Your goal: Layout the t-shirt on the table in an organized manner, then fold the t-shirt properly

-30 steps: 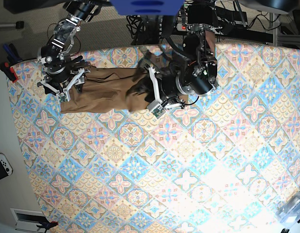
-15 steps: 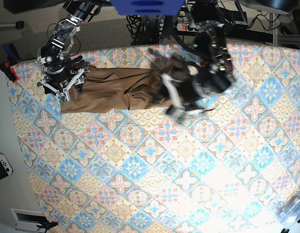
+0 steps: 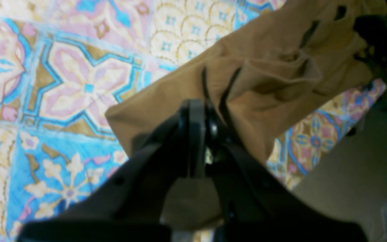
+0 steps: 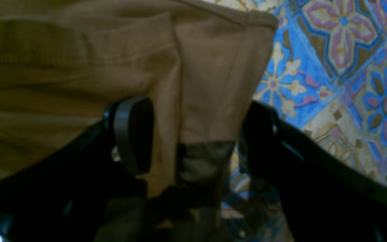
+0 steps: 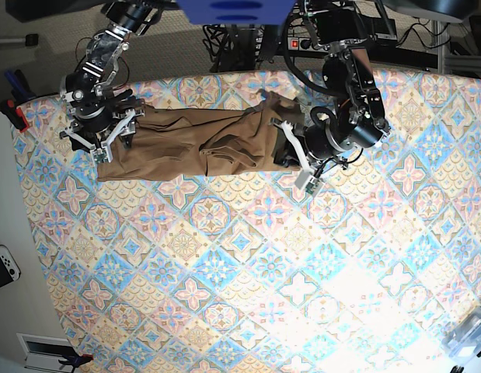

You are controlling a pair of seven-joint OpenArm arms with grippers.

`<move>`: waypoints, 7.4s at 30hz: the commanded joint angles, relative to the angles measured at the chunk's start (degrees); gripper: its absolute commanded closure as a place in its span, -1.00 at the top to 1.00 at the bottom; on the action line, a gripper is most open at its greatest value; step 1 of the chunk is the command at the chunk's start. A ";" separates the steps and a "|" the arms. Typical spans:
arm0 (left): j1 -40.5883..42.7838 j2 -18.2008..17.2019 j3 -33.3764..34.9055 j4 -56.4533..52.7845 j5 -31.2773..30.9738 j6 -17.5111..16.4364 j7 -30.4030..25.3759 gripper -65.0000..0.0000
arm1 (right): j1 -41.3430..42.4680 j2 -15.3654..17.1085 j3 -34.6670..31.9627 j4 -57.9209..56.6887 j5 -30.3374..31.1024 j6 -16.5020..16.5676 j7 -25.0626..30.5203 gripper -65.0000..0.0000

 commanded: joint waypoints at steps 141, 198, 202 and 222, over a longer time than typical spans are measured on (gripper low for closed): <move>4.22 -9.18 2.61 2.14 3.46 -0.12 -2.65 -1.00 | 8.46 6.08 4.75 -17.95 54.28 -0.07 -44.25 0.44; 5.37 -8.83 2.87 2.14 10.67 -0.12 -2.74 -1.00 | 28.59 12.33 -30.77 -7.58 54.10 -16.56 -44.25 -1.00; 5.28 -8.83 2.87 2.05 10.67 -0.12 -2.74 -1.00 | 28.59 10.57 -34.72 -2.04 54.10 -17.00 -44.25 -1.00; 5.02 -8.74 2.87 -4.28 10.05 -0.12 -3.09 -1.00 | 21.29 9.60 -59.69 -5.73 54.01 -41.09 -27.15 -1.00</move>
